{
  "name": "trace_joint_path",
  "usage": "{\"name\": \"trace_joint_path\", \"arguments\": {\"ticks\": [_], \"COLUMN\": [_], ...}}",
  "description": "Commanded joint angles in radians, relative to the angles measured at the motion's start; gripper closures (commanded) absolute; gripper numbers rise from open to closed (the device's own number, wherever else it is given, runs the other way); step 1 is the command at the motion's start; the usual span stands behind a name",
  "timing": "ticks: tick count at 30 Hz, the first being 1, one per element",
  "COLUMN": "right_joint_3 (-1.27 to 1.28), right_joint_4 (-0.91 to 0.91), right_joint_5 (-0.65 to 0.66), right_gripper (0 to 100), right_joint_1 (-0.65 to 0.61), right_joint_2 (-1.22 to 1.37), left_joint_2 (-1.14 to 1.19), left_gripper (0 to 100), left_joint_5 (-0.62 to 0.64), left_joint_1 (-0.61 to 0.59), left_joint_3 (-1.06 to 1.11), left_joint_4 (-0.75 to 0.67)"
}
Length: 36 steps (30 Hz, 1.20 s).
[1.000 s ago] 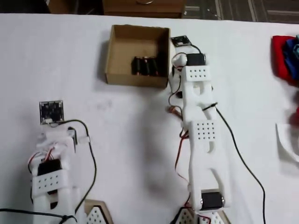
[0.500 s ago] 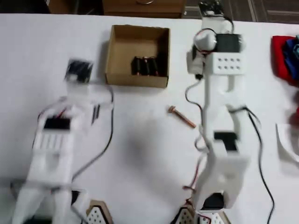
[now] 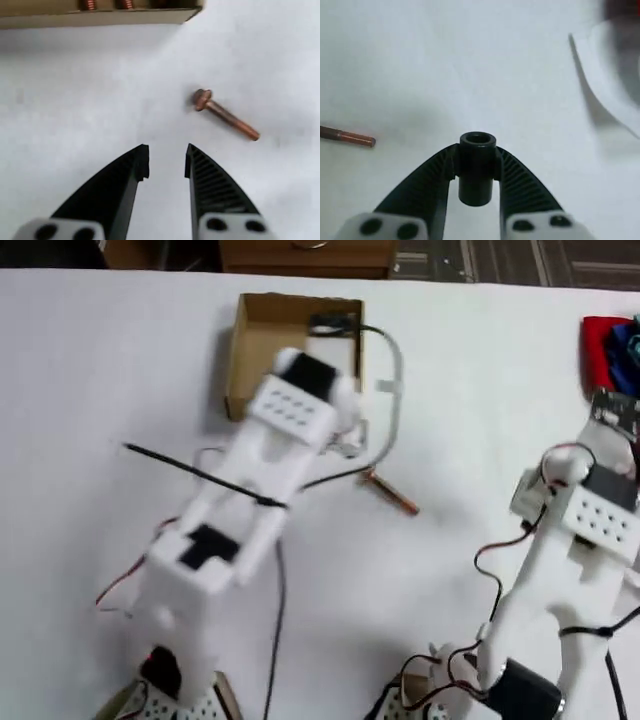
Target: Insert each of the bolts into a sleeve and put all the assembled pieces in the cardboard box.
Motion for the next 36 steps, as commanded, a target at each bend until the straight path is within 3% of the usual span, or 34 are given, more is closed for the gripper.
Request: {"name": "trace_joint_path", "arguments": {"ticks": [1, 8, 15, 24, 36], "right_joint_3": [0.052, 0.075, 0.075, 0.077, 0.077], "right_joint_4": [-0.048, -0.051, -0.051, -0.048, -0.045], "right_joint_5": [-0.009, -0.009, -0.009, -0.009, -0.009], "right_gripper": [97.5, 97.5, 97.5, 97.5, 97.5], "right_joint_1": [0.025, 0.025, 0.025, 0.025, 0.027], "right_joint_2": [-0.056, -0.056, -0.056, -0.061, -0.062], "left_joint_2": [0.143, 0.413, 0.508, 0.588, 0.628], "left_gripper": [86, 86, 86, 86, 86], "left_joint_5": [0.002, 0.172, 0.327, 0.35, 0.345], "left_joint_1": [0.071, 0.117, 0.114, 0.117, 0.097], "left_joint_3": [-0.243, -0.401, -0.553, -0.588, -0.579], "left_joint_4": [0.011, 0.08, 0.074, 0.069, -0.044]}}
